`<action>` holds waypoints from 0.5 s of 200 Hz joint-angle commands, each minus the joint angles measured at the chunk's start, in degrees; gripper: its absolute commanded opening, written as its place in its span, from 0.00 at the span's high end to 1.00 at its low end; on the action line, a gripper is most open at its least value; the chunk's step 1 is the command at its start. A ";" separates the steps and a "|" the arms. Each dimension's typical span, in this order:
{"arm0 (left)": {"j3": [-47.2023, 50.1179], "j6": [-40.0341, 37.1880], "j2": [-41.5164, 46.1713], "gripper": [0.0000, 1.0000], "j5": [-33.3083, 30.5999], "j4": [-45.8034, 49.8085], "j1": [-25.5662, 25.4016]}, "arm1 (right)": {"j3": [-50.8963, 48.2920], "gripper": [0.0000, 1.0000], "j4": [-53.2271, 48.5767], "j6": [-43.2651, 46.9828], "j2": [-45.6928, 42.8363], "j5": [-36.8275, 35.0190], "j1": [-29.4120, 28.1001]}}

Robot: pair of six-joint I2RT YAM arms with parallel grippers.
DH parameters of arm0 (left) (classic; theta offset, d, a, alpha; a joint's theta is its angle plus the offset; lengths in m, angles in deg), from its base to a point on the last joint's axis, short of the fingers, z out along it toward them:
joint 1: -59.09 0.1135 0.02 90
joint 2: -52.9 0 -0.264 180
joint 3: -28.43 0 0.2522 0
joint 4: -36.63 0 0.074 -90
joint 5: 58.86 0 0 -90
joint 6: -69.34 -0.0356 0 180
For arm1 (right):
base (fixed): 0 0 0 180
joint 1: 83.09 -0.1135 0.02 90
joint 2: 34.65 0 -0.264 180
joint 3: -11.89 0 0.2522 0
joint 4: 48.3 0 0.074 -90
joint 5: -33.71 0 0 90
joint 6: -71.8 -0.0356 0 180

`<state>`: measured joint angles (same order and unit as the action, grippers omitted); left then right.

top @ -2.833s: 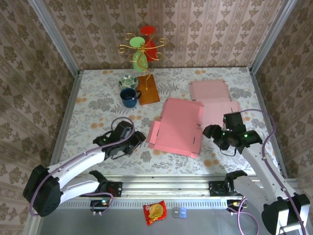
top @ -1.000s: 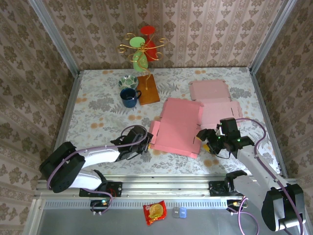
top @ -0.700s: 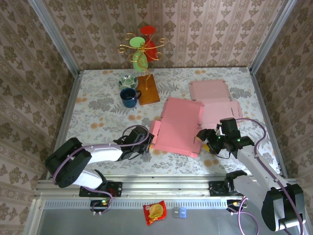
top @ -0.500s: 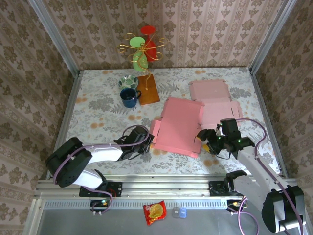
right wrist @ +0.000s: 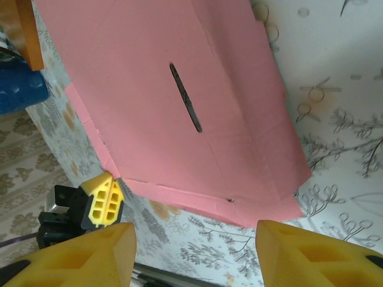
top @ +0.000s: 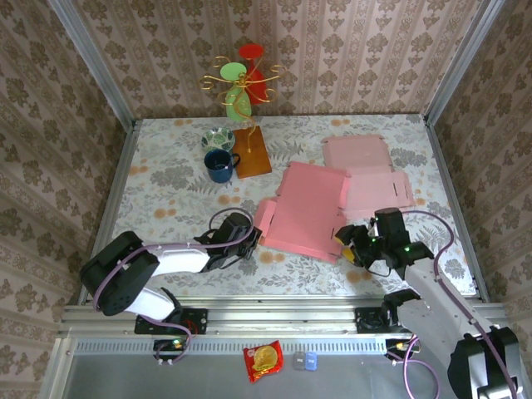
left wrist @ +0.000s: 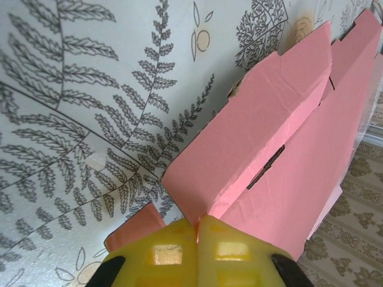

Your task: Fold the paper box

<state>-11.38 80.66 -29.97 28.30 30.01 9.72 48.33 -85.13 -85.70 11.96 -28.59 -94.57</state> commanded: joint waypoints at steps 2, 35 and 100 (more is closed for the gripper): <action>-1.88 -1.21 1.41 1.00 -1.33 -0.09 0.41 | -1.96 0.44 4.58 -11.39 -2.36 -1.47 -4.72; -3.72 -0.46 4.26 1.00 -2.13 3.23 0.19 | -5.55 0.38 14.56 -29.06 -6.11 -11.90 -17.44; -5.94 2.50 6.73 1.00 -1.84 4.34 -0.33 | -5.31 0.30 27.79 -38.46 1.06 -33.73 -34.63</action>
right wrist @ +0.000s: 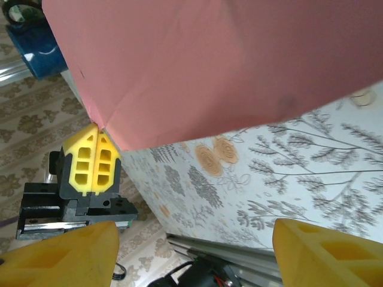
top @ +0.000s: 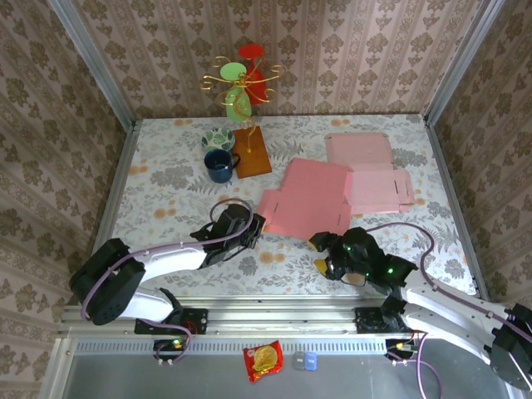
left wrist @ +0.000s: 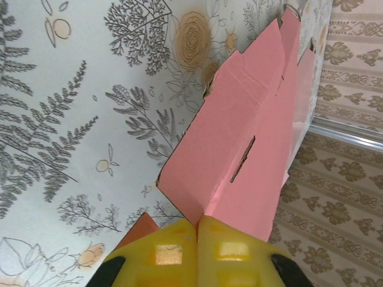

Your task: Fold the paper box

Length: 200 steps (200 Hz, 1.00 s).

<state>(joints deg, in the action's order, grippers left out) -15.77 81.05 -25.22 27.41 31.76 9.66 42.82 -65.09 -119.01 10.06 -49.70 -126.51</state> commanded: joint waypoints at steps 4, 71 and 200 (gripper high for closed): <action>-1.56 2.23 2.21 1.00 -0.97 2.73 -0.31 | 0.38 0.30 8.43 -5.03 3.68 -13.35 -2.80; -1.34 2.64 4.30 1.00 -0.09 3.52 0.04 | 4.78 0.41 18.32 -3.77 17.86 -17.15 -3.16; -1.15 2.57 6.40 1.00 0.23 4.83 0.06 | 9.01 0.92 12.47 -1.25 15.76 -21.62 -0.14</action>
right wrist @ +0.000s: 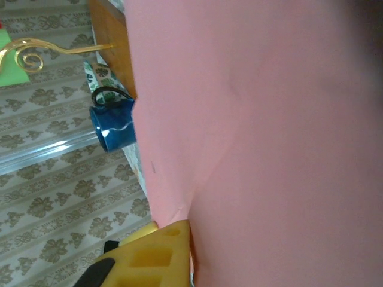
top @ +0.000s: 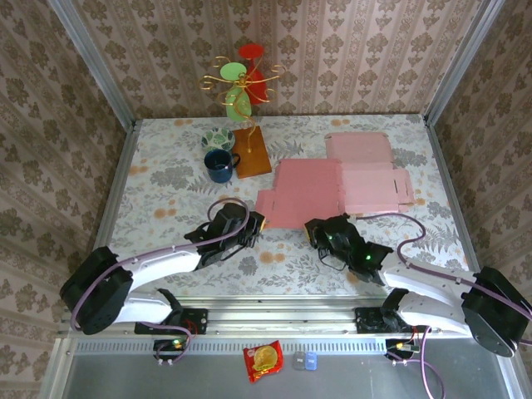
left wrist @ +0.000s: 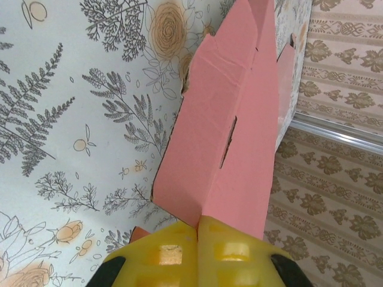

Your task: Fold the paper box

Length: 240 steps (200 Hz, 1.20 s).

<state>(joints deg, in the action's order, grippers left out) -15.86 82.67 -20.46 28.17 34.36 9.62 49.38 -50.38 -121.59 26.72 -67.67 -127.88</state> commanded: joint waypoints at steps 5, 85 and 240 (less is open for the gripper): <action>-1.03 0.87 1.75 1.00 -0.54 2.20 0.08 | 2.82 0.95 -2.55 1.39 -0.97 -3.58 1.47; -9.96 -12.28 14.55 0.40 -0.53 25.14 1.28 | 18.48 1.00 -12.70 5.72 -1.28 0.96 7.96; -19.38 -87.12 25.82 0.32 23.82 33.32 14.79 | 57.19 1.00 -59.07 -3.44 7.16 20.96 14.80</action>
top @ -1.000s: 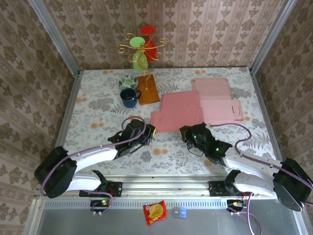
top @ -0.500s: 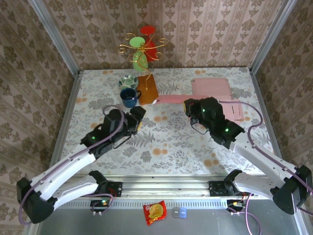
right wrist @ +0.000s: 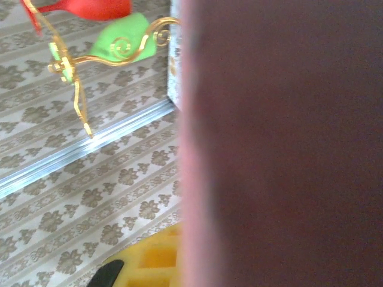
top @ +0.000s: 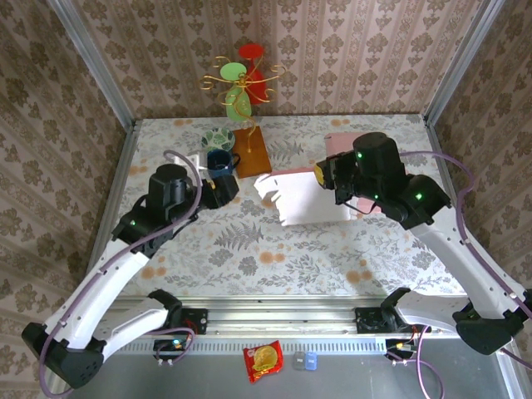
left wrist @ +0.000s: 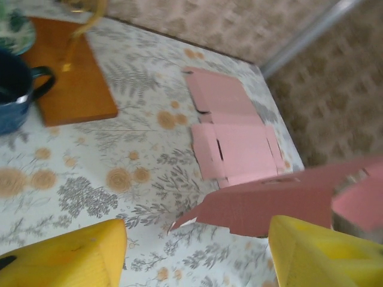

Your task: Fold the paper box

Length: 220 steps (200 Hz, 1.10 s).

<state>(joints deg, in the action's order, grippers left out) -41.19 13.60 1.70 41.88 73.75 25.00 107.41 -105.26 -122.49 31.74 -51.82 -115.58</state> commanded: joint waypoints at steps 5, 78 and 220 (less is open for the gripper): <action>7.15 -19.76 3.96 0.31 10.60 -6.65 -0.98 | -1.18 1.00 -3.44 -2.65 2.48 5.91 3.04; 8.96 -32.73 -7.00 0.30 -2.41 -15.01 -8.28 | -1.96 1.00 -1.76 -2.68 5.36 10.30 5.58; 8.10 -30.10 -15.86 1.00 -5.32 -20.38 -8.38 | -11.10 0.93 18.02 -0.20 10.85 15.95 8.20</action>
<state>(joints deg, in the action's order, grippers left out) -32.25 -18.97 -15.67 38.69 53.03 17.55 98.53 -96.48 -125.98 38.69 -39.38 -108.58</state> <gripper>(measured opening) 0.068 0.065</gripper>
